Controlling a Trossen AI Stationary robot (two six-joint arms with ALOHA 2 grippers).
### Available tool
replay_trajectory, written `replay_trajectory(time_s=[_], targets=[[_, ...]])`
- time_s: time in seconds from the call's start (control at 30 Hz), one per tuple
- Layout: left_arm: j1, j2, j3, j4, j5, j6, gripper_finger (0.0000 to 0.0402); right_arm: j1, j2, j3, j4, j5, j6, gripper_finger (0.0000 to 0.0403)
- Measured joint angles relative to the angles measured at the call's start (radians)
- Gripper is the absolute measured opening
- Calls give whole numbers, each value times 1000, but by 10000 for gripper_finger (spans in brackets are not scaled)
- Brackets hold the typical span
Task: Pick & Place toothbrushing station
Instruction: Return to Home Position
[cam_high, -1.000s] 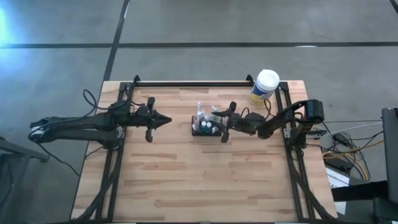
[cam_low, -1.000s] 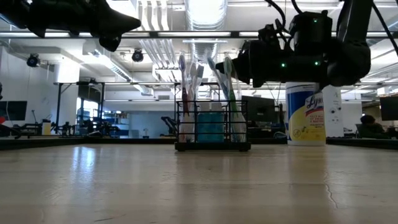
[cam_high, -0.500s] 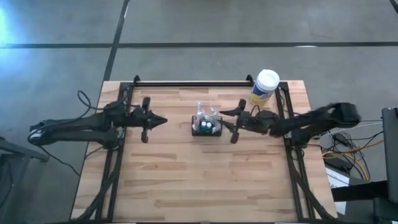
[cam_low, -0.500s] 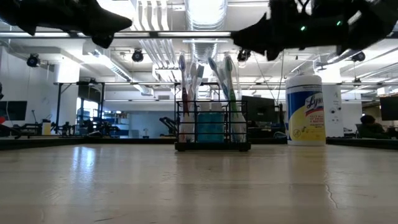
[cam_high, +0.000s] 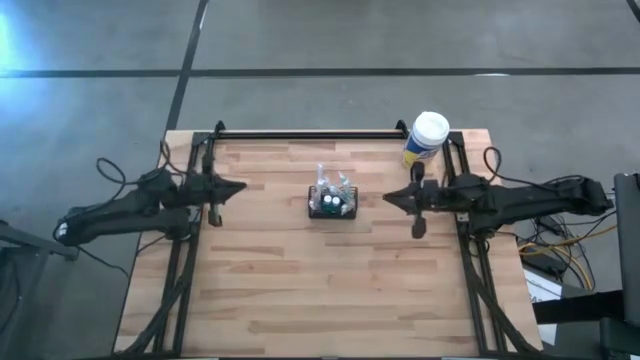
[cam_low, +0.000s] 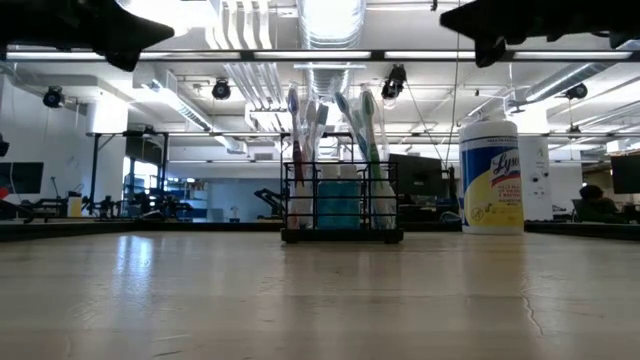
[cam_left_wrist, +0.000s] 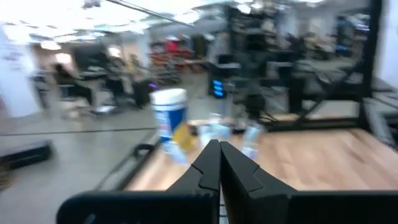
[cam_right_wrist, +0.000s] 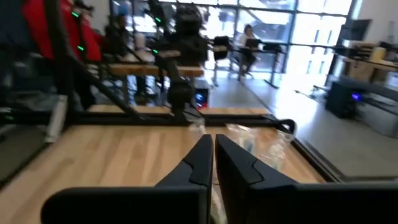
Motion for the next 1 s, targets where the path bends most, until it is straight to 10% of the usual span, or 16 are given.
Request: replay_trajectory(time_s=[0.5,1.0], targets=[[2,-305,-178,24,-38,-19,1,-7,-264,-246,124,25,42,8],[3,-309,-242,1,-33,-34,2,-12,-499,-418,78,131,91,8]])
